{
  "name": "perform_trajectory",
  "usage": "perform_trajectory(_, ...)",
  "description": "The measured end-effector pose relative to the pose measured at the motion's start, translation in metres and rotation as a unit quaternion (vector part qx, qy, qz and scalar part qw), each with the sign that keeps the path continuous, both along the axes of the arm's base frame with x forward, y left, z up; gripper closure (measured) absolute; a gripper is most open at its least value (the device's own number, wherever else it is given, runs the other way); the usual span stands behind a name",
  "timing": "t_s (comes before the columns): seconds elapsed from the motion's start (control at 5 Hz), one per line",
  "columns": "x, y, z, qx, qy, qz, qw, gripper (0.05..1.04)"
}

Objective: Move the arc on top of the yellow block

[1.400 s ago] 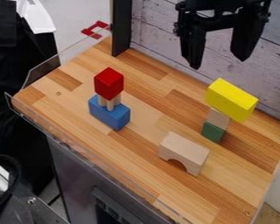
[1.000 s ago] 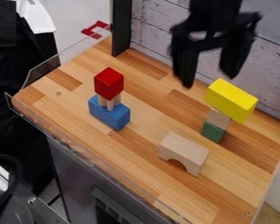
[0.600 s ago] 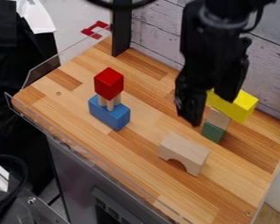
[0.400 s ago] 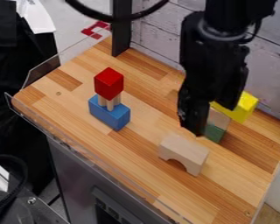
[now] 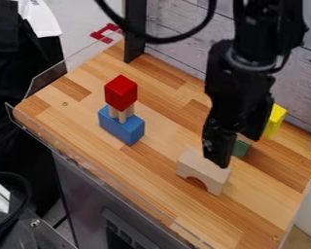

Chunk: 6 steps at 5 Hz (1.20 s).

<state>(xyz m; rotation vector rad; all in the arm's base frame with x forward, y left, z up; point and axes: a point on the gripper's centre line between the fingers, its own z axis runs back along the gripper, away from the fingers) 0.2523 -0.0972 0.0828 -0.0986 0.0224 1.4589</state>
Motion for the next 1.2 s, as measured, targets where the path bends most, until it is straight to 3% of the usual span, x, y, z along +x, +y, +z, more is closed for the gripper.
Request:
perform_trajectory(0.6, -0.012, 0.02, -0.015, -0.006, 0.008, 0.055, 0.9984, 0.084)
perform_trajectory(1.2, 0.005, 0.029, -0.05, -0.035, 0.021, 0.073, 0.9965, 0.084)
